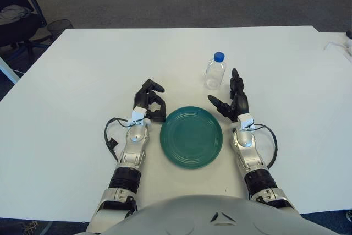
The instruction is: Put the bottle into the plate.
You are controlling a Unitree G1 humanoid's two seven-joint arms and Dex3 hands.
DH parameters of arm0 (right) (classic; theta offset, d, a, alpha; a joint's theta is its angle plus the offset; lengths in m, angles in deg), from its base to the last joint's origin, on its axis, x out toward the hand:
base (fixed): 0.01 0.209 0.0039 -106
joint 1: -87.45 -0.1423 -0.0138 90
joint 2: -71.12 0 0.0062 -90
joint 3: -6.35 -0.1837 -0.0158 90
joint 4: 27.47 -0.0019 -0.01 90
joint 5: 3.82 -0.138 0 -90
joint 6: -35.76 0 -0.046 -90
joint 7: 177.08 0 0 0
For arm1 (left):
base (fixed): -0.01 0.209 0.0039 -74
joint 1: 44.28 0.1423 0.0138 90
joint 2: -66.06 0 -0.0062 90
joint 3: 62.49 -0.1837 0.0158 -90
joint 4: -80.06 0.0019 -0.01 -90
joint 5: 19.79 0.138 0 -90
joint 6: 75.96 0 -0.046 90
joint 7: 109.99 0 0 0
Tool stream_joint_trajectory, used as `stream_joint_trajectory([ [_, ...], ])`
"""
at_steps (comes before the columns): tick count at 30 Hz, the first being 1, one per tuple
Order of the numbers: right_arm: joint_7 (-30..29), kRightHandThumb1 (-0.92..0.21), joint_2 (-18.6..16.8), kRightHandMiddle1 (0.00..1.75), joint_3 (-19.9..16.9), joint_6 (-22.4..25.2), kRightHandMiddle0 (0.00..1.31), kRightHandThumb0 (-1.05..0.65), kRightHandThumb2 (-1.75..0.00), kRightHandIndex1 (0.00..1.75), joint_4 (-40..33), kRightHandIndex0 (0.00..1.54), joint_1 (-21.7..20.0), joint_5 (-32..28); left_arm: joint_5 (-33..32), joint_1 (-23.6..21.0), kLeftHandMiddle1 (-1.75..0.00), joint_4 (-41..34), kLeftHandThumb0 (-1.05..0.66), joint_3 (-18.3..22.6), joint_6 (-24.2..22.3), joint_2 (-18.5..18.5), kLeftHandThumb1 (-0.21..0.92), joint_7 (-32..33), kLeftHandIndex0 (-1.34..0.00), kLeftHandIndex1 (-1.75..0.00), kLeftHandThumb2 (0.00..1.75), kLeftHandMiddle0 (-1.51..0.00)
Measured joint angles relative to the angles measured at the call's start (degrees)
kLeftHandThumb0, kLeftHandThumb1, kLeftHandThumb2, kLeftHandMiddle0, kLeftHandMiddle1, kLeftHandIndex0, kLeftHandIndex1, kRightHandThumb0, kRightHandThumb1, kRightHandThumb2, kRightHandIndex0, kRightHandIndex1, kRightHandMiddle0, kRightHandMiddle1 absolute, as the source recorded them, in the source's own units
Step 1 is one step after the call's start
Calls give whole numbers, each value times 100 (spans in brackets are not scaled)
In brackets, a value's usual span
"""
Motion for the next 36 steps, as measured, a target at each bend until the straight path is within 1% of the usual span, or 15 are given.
stream_joint_trajectory([
  [4,-32,-88,1,0,-17,-44,0,-97,-3,0,17,0,-15,-1,1,0,-165,0,0,0,-2,1,-9,1,-71,-175,175,-93],
  [9,-142,-88,-44,0,-143,137,1,-96,-3,0,16,0,-14,-38,17,-1,-165,-1,0,-6,-3,0,-10,10,-71,-175,175,-93],
  [13,-202,-88,-108,2,-278,295,2,-90,-3,0,-4,0,2,-156,13,-1,-164,2,0,-3,9,-1,-10,10,-71,-175,175,-93],
  [18,-263,-89,-145,4,-400,300,5,-86,-3,1,-7,1,-9,-214,15,-2,-165,3,0,2,13,-3,-9,34,-71,-175,175,-93],
  [20,-269,-89,-146,15,-434,324,2,-85,-3,1,33,4,-55,-219,17,-2,-165,4,0,3,12,-3,-9,43,-71,-175,175,-93],
  [22,-267,-89,-125,31,-497,349,1,-80,-3,4,162,10,-204,-241,27,-2,-165,6,0,2,12,-4,-10,58,-71,-175,175,-93],
  [24,-267,-89,-66,35,-567,350,0,-79,-2,4,327,12,-347,-244,42,-2,-164,5,0,0,12,-5,-10,69,-71,-175,175,-93],
  [26,-293,-89,-4,32,-642,354,0,-80,-2,4,476,12,-469,-240,42,-2,-164,5,0,-1,17,-11,-10,71,-71,-175,175,-93],
  [31,-448,-91,71,18,-734,445,0,-86,-3,4,590,12,-596,-199,38,-3,-164,3,0,5,46,-15,-10,75,-71,-175,175,-93],
  [36,-734,-92,52,10,-730,754,0,-93,-10,3,555,11,-679,-32,43,-2,-164,3,0,6,38,-17,-10,98,-71,-175,175,-93],
])
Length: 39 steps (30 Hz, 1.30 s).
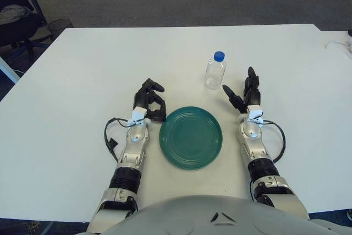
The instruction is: Put the bottle into the plate.
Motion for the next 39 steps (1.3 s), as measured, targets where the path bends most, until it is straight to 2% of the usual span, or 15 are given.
stream_joint_trajectory([
  [7,-127,-92,-23,2,49,309,0,-98,-13,1,-83,7,-49,116,5,5,-164,-31,0,-5,-50,-11,-10,19,-71,-175,175,-93],
  [16,305,-88,-2,0,88,378,1,-88,-9,1,-203,7,-57,14,20,13,-164,-54,0,-6,-73,-19,-10,54,-72,-175,175,-94],
  [27,515,-89,-14,2,178,495,2,-93,-7,1,-215,8,-149,31,60,25,-163,-48,0,-8,-40,-45,-10,136,-72,-175,175,-94],
  [39,507,-92,206,10,477,296,0,-104,-11,0,505,7,-615,416,60,27,-163,-42,0,-2,-26,-72,-10,140,-72,-175,175,-94],
])
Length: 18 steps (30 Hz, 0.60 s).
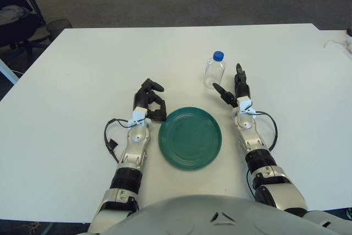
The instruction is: Put the bottle into the plate.
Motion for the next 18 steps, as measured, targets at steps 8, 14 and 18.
stream_joint_trajectory([
  [8,1,-92,88,15,95,0,0,-105,-22,1,370,9,-303,101,-2,0,-163,13,0,0,11,-1,-10,-1,-72,-175,175,-94],
  [14,-5,-92,125,19,123,156,0,-105,-28,2,850,12,-749,102,1,-2,-162,43,0,16,56,10,-10,0,-72,-175,175,-94],
  [18,-81,-92,127,21,121,252,0,-105,-30,3,1109,13,-985,102,2,-3,-163,45,0,16,69,6,-10,0,-72,-175,175,-94],
])
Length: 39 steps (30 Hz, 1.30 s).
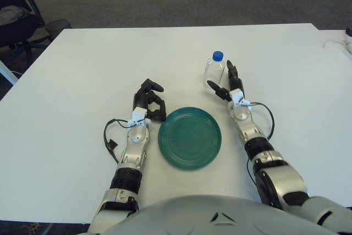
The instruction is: Put the bottle into the plate.
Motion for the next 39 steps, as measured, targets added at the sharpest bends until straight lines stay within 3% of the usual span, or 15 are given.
stream_joint_trajectory([
  [39,76,-92,-180,21,94,143,0,-105,-40,1,1246,13,-1030,-7,-202,4,-164,81,0,54,111,-4,-10,-35,-71,-175,175,-94],
])
